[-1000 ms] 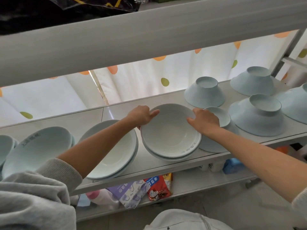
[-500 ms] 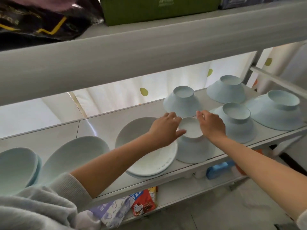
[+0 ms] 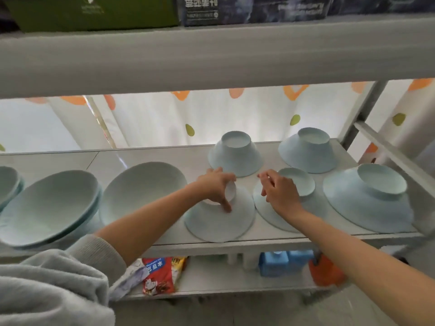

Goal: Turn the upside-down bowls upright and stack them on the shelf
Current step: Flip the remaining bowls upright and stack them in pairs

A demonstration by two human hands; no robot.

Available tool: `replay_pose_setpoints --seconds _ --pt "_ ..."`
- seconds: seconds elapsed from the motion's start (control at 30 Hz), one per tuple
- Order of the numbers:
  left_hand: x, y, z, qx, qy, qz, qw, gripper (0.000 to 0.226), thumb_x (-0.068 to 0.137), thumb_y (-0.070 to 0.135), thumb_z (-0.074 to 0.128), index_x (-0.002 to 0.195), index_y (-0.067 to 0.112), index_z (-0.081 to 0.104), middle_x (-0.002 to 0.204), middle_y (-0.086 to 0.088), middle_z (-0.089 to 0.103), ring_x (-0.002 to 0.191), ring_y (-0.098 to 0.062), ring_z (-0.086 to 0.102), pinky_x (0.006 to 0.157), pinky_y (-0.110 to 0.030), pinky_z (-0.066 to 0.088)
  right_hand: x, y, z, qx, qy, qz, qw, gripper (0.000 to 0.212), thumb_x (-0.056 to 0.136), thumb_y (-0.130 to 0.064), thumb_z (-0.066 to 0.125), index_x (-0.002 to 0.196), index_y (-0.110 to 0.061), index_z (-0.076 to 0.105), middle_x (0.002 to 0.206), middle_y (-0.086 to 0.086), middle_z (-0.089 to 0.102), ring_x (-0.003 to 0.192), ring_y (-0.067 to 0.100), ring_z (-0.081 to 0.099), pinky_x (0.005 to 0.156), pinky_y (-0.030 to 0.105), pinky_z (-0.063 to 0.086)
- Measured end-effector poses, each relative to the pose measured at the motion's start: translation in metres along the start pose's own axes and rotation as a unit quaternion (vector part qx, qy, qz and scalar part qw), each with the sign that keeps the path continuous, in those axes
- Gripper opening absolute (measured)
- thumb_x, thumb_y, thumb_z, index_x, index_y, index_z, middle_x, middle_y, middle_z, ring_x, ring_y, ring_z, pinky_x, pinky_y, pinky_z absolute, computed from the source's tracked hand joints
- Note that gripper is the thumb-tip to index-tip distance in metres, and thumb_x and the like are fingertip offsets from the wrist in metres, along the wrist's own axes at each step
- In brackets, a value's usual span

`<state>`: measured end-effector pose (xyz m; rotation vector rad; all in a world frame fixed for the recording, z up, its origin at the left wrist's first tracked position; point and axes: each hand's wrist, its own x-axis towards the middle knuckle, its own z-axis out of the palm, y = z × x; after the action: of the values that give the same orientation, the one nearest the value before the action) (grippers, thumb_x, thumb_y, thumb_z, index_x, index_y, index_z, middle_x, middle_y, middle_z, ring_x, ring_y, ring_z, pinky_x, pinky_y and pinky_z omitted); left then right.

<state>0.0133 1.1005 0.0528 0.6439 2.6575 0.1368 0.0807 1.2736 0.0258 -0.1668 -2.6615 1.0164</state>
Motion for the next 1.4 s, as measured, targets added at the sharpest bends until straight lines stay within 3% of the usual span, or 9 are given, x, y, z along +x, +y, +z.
replay_pose_setpoints --seconds 0.17,0.3,0.4,0.53,0.73,0.9,1.2,1.3,1.4 --pt "-0.038 -0.007 -0.004 -0.185 0.130 0.030 0.974 0.081 0.057 0.040 0.088 0.128 0.034 0.049 0.122 -0.003 0.047 0.116 -0.024 0.045 0.105 -0.038 0.040 -0.002 0.008 -0.021 0.196 0.052 0.003 0.979 0.024 0.099 -0.018 0.041 0.096 -0.009 0.063 0.068 0.000 0.060 0.059 0.014 0.057 0.058 0.025 0.051" --pt "-0.081 -0.004 -0.003 -0.475 0.216 0.117 0.845 0.076 0.054 0.034 0.085 0.123 0.030 0.053 0.125 0.003 0.053 0.118 -0.020 0.051 0.087 -0.035 0.056 0.014 -0.008 -0.028 0.357 0.074 0.059 0.929 0.020 0.100 -0.022 0.039 0.105 -0.012 0.056 0.098 0.003 0.060 0.088 0.017 0.058 0.081 0.026 0.052" --pt "-0.090 0.005 0.006 -0.619 0.246 0.163 0.728 0.087 0.055 0.030 0.090 0.130 0.018 0.047 0.130 -0.010 0.052 0.120 -0.033 0.052 0.089 -0.047 0.055 0.024 -0.016 -0.021 0.470 -0.087 0.175 0.861 0.035 0.098 -0.043 0.036 0.122 -0.019 0.046 0.117 0.005 0.055 0.108 0.024 0.056 0.091 0.041 0.048" --pt "-0.088 0.017 0.015 -0.724 0.221 0.160 0.633 0.091 0.052 0.032 0.092 0.129 0.017 0.046 0.123 -0.017 0.052 0.108 -0.035 0.058 0.088 -0.048 0.056 0.029 -0.021 -0.021 0.511 -0.318 0.273 0.750 0.069 0.092 -0.065 0.022 0.103 -0.009 0.060 0.084 0.008 0.068 0.070 0.022 0.067 0.058 0.027 0.053" --pt "-0.094 -0.005 0.012 -0.745 0.173 0.061 0.641 0.087 0.068 0.073 0.059 0.134 0.017 0.052 0.131 -0.017 0.058 0.125 -0.032 0.054 0.098 -0.047 0.050 0.067 -0.016 -0.024 0.403 -0.279 0.260 0.832 0.061 0.093 -0.062 0.028 0.092 -0.010 0.060 0.089 0.007 0.063 0.079 0.021 0.062 0.071 0.032 0.050" --pt "-0.096 0.019 0.046 -0.801 0.152 -0.011 0.579 0.051 0.094 0.044 0.042 0.138 0.019 0.047 0.126 -0.007 0.065 0.117 -0.022 0.060 0.083 -0.026 0.054 0.073 -0.022 -0.012 0.307 -0.289 0.233 0.876 0.052 0.093 -0.058 0.034 0.078 -0.015 0.056 0.070 0.001 0.060 0.058 0.013 0.059 0.047 0.019 0.047" --pt "-0.072 0.015 0.076 -0.860 0.103 -0.141 0.480 0.059 0.092 0.063 0.036 0.131 0.024 0.057 0.132 -0.011 0.059 0.115 -0.032 0.058 0.094 -0.048 0.052 0.082 -0.006 0.011 0.240 -0.288 0.253 0.892 0.052 0.092 -0.060 0.034 0.078 -0.015 0.056 0.082 0.005 0.060 0.081 0.026 0.060 0.079 0.037 0.052" --pt "-0.064 0.012 0.075 -0.882 0.096 -0.134 0.441 0.062 0.095 0.063 0.029 0.130 0.021 0.058 0.131 -0.014 0.061 0.124 -0.036 0.053 0.107 -0.056 0.040 0.087 0.001 0.019 0.205 -0.275 0.234 0.910 0.053 0.089 -0.065 0.036 0.094 -0.016 0.057 0.106 0.007 0.062 0.110 0.031 0.058 0.104 0.045 0.042" --pt "-0.058 0.012 0.073 -0.885 0.120 -0.142 0.426 0.058 0.097 0.058 0.027 0.130 0.020 0.057 0.127 -0.013 0.062 0.122 -0.034 0.054 0.107 -0.053 0.040 0.088 0.002 0.021 0.187 -0.277 0.218 0.917 0.062 0.089 -0.064 0.035 0.111 -0.011 0.057 0.128 0.014 0.058 0.120 0.033 0.053 0.106 0.046 0.040"
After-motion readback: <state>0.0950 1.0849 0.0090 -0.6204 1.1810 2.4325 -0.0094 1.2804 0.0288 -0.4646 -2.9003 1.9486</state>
